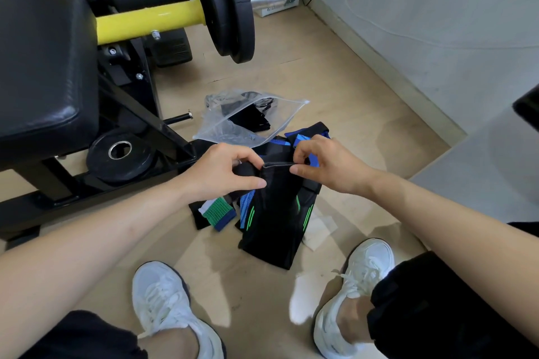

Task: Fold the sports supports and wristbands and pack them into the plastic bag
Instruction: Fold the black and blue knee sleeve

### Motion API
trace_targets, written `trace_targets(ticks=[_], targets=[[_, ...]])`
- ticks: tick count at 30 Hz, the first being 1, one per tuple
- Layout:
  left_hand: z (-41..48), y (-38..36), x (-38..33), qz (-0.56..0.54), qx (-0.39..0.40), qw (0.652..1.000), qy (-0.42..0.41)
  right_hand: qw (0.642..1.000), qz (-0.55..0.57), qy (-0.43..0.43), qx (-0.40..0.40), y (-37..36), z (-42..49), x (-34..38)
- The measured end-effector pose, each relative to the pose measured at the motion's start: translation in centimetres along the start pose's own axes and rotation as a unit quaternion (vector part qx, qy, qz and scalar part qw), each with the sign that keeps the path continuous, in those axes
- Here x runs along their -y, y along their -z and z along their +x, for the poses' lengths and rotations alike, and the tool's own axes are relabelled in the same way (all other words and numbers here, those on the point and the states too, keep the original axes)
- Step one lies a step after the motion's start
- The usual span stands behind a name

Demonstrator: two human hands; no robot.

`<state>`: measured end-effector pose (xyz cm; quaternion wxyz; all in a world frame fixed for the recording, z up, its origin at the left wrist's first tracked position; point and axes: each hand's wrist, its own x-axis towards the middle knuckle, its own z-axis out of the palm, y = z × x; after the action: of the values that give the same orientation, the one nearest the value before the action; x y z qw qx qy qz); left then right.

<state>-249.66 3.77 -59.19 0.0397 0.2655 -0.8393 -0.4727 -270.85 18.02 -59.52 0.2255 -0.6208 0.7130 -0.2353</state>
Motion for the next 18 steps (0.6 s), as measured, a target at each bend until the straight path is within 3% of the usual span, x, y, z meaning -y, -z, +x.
trace_targets(ticks=[3, 7, 11, 18], targets=[[0.0, -0.7, -0.9, 0.009, -0.027, 1.0, -0.012, 0.998, -0.002, 0.053, -0.023, -0.8, 0.2, 0.3], [0.2, -0.7, -1.1, 0.019, -0.055, 0.998, -0.037, 0.997, 0.015, 0.058, -0.046, -0.8, 0.3, 0.6], [0.1, -0.6, -1.6, -0.037, -0.018, 0.998, -0.055, 0.996, 0.012, 0.081, 0.033, -0.7, 0.4, 1.6], [0.1, 0.4, 0.3, -0.056, 0.061, 0.996, -0.029, 0.996, 0.061, -0.019, 0.054, -0.2, 0.3, -0.8]])
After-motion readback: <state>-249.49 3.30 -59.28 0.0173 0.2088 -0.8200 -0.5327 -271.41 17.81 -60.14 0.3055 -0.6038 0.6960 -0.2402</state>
